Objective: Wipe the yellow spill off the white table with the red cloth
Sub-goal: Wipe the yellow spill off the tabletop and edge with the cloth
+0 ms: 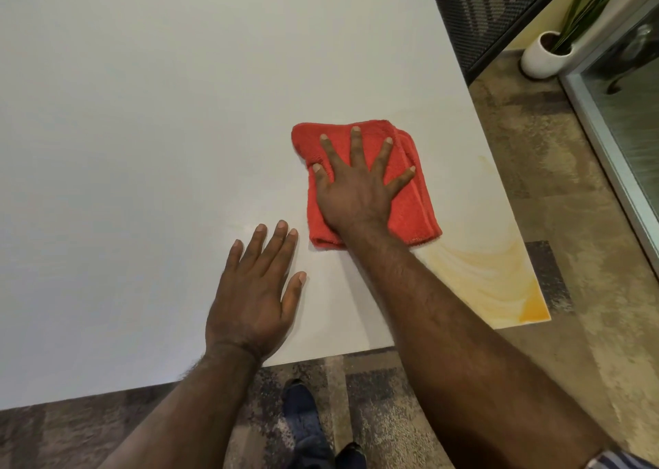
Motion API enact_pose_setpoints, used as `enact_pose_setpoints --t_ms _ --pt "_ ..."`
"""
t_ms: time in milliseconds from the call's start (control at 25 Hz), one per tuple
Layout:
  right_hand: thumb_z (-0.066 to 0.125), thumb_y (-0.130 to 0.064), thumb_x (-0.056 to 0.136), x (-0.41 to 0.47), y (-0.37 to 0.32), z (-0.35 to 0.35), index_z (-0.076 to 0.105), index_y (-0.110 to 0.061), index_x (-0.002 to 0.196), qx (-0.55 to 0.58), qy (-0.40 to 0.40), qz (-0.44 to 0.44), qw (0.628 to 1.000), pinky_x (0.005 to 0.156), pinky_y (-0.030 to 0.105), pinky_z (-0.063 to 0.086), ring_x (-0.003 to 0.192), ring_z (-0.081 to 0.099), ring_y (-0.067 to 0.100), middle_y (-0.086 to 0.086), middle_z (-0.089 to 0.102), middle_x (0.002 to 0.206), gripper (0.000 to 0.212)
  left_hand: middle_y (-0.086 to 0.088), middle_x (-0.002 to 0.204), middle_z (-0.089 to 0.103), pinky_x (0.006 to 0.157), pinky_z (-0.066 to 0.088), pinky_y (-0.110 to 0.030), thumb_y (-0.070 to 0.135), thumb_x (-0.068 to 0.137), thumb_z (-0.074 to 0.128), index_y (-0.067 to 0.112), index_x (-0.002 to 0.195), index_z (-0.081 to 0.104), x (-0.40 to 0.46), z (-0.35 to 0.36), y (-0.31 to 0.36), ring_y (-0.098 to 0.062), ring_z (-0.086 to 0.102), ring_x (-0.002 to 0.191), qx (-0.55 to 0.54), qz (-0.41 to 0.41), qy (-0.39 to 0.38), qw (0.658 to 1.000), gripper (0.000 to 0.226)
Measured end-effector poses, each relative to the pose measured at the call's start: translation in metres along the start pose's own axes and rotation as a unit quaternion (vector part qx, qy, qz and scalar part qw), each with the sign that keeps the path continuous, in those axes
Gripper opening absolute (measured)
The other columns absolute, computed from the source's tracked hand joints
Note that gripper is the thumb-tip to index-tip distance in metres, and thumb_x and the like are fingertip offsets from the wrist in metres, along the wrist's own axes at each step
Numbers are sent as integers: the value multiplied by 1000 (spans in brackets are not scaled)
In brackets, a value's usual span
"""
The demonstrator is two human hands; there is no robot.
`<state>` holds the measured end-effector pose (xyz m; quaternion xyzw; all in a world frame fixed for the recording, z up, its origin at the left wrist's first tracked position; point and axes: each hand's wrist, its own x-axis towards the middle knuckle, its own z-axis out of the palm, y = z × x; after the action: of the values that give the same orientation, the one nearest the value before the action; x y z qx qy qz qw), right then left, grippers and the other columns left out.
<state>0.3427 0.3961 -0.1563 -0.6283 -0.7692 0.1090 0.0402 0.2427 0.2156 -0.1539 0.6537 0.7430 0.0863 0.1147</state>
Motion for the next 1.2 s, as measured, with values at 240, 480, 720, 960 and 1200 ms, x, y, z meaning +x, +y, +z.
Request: enact_pose_setpoints --t_ms 240,480,720,960,1200 --pt "23 -59 95 25 10 -2 15 -49 148 0 13 41 999 101 80 -9 146 -9 43 -2 4 164 54 6 162 22 123 -1 -32 46 100 26 22 155 27 0 0 0 -17 12 153 -5 -2 1 1000 60" --pt "21 -57 96 47 54 -13 14 -48 149 -11 20 105 994 102 79 -6 147 -6 41 -3 5 164 54 7 162 21 123 -2 -31 46 101 26 23 155 27 1 0 0 -16 12 152 -6 -2 5 1000 59" --pt "21 -57 96 45 104 -24 11 -42 151 -19 29 176 984 104 78 -2 148 -3 40 -2 5 164 58 6 162 20 123 3 -35 47 100 23 22 155 26 0 2 -1 -16 11 152 -8 -1 2 1000 61" --pt "24 -54 97 17 122 -25 13 -28 154 -2 53 218 974 113 66 5 149 4 36 6 9 163 64 8 162 15 124 7 -39 51 100 18 24 155 16 1 5 -3 -14 6 152 -10 -1 -8 1000 61" --pt "26 -48 99 -35 131 -25 12 -15 154 3 69 238 969 119 54 3 149 4 36 15 7 162 66 8 161 15 123 6 -39 50 99 19 22 155 22 0 3 -2 -13 7 151 -19 0 -3 1000 63"
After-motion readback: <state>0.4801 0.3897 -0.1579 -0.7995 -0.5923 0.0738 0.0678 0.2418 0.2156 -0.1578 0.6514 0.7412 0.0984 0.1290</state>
